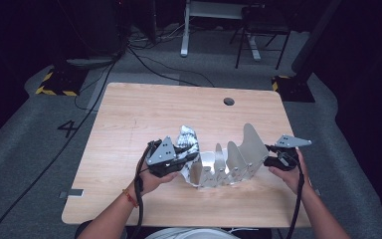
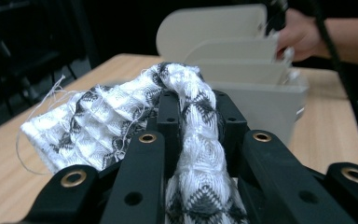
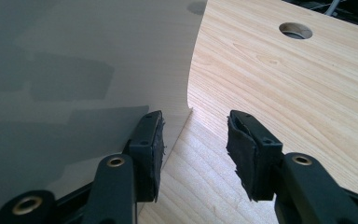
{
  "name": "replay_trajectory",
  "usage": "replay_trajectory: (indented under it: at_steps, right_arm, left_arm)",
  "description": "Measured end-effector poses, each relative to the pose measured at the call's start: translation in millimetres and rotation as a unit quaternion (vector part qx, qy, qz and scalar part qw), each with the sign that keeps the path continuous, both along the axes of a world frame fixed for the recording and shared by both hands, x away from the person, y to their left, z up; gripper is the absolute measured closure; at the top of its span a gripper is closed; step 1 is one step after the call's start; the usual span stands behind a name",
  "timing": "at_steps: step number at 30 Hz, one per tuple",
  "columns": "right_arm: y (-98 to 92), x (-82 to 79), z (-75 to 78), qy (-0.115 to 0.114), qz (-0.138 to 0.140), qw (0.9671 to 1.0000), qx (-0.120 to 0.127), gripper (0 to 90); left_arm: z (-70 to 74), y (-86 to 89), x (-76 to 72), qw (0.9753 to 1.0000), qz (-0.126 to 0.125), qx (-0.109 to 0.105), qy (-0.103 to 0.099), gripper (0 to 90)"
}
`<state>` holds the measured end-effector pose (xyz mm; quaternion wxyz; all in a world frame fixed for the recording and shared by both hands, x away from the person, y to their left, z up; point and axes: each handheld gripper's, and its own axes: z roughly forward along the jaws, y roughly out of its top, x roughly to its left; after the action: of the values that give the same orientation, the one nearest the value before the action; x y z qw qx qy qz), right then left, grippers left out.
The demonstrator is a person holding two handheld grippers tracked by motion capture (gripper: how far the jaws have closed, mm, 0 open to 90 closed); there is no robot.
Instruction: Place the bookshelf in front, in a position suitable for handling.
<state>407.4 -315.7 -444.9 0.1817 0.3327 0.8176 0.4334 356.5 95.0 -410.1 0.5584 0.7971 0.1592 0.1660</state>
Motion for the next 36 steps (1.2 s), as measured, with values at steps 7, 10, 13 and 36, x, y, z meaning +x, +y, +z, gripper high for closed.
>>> replay_trajectory:
  at_steps: [7, 10, 13, 36]
  right_arm:
    - [0.6, 1.2, -1.9, 0.002, 0.001, 1.0, -0.001, 55.8]
    - [1.2, 1.6, -3.8, 0.005, 0.001, 1.0, -0.005, 55.8]
    - [1.0, 2.0, -4.9, 0.007, 0.002, 1.0, -0.004, 55.7]
    - [0.7, 2.5, -4.3, 0.008, 0.003, 1.0, -0.002, 55.7]
  left_arm:
    - [-37.5, -5.8, 19.3, 0.995, 0.024, 0.064, 0.073, 77.0]
    - [-53.4, -11.1, 23.0, 0.9884, 0.018, 0.109, 0.105, 76.7]
    - [-60.5, -15.5, 16.9, 0.9838, -0.011, 0.139, 0.113, 76.0]
    - [16.8, 0.1, -24.1, 0.9993, -0.021, 0.009, -0.03, 76.8]
